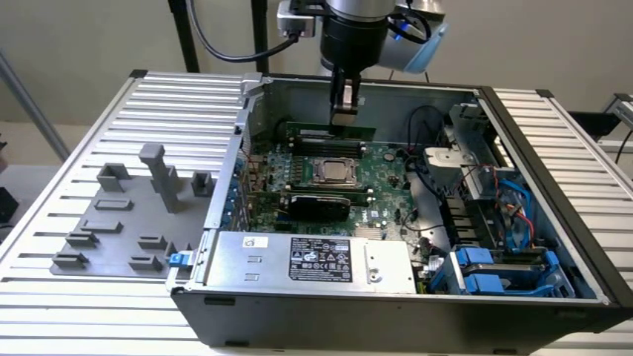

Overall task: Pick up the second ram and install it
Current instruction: 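Insert the second ram into the second slot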

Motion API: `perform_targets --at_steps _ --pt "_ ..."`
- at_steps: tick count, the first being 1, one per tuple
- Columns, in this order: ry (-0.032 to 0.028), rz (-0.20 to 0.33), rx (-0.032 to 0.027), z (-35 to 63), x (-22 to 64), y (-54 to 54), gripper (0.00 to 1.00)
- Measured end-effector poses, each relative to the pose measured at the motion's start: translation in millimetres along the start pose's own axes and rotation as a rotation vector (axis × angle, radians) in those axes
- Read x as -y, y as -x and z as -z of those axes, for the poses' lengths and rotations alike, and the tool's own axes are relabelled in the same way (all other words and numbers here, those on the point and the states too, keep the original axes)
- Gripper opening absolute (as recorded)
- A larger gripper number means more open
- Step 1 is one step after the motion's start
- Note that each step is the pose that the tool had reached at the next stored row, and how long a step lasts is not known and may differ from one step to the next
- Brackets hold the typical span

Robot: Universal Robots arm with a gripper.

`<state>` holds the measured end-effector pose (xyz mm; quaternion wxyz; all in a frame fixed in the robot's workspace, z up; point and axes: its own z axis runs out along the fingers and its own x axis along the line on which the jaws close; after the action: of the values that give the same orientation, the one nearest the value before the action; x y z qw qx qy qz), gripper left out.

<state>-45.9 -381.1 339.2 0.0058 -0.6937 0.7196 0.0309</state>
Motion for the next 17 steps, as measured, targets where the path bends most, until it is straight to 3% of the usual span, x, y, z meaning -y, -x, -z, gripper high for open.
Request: perform_targets --at_steps 17 --pt "-0.001 -0.019 0.0008 -31.0 1.3 0.4 0.13"
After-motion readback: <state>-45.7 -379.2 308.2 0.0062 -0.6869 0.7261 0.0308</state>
